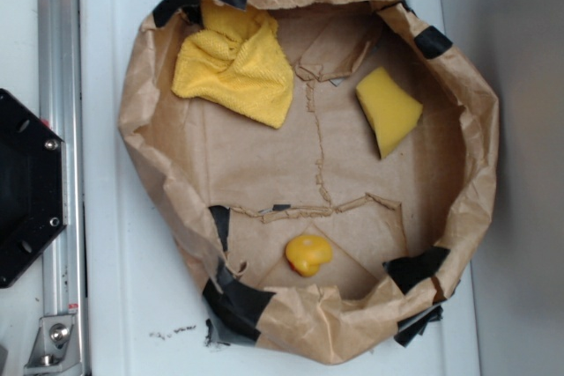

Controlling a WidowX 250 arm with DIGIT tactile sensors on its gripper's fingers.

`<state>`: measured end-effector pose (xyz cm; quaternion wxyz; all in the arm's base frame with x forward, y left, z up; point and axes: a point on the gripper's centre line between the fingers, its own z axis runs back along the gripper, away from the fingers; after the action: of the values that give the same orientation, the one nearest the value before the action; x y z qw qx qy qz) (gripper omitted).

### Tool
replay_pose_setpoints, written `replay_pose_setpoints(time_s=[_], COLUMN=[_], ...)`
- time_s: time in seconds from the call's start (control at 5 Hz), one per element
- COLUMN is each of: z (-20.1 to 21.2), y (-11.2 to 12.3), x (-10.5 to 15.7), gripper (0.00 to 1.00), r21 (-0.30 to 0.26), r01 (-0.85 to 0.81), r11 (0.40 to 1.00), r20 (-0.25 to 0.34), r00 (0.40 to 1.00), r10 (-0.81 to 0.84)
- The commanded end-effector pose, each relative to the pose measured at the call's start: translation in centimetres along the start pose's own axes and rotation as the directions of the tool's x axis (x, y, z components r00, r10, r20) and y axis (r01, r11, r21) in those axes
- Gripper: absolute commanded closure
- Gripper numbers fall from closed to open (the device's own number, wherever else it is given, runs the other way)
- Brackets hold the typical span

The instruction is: Grab the yellow cloth.

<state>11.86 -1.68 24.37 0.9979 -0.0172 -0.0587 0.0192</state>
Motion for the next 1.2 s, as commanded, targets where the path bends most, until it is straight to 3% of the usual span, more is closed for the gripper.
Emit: replay_pose_setpoints(time_s=[0.0, 0.2, 0.4, 0.6, 0.8, 1.0], z=[0.0, -1.4, -2.9, -7.3, -11.1, -12.4], y=[0.0, 2.4, 3.3, 4.5, 6.8, 8.2], x=[0.0, 2.9, 5.3, 8.2, 10.3, 11.2], gripper=[0.0, 0.0, 0.0, 0.0, 0.0, 0.0], r21=[0.0, 0.156, 0.253, 0.256, 0.154, 0.156], r01=[0.0, -0.021, 0.017, 0.085, 0.125, 0.116], r11=[1.0, 0.988, 0.967, 0.963, 0.98, 0.981], r20=[0.0, 0.049, 0.141, 0.098, -0.016, -0.049], r00=[1.0, 0.999, 0.989, 0.989, 0.992, 0.993], r10=[0.0, 0.014, -0.054, -0.113, -0.124, -0.11])
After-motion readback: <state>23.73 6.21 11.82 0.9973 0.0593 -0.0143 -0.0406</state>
